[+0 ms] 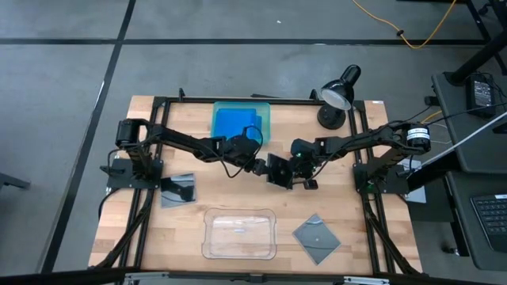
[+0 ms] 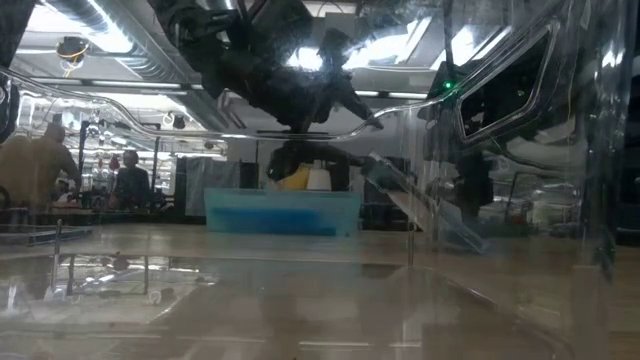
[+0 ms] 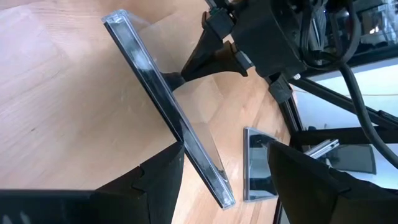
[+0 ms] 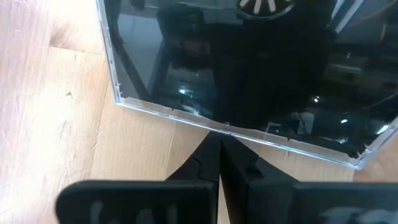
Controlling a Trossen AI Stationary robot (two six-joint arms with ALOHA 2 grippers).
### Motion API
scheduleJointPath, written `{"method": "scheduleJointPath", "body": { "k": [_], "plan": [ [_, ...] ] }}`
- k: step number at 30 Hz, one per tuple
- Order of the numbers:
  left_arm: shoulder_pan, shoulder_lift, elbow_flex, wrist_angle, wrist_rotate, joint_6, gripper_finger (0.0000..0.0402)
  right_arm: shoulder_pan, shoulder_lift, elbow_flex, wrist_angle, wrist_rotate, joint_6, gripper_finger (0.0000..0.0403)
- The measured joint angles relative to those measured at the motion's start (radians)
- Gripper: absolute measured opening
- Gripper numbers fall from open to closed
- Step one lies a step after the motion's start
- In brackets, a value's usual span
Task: Pick & place jewel cases by type
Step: Put the top black cd case into the transparent bin
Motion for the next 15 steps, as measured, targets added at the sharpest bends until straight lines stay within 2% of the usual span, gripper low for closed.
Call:
{"method": "scheduleJointPath", "body": {
  "k": [15],
  "plan": [
    [0.011, 0.001, 0.048, -0.027, 0.004, 0.032, 0.0223, 0.000, 0.000, 0.001, 0.000, 0.000, -0.018, 0.0010]
  ]
}}
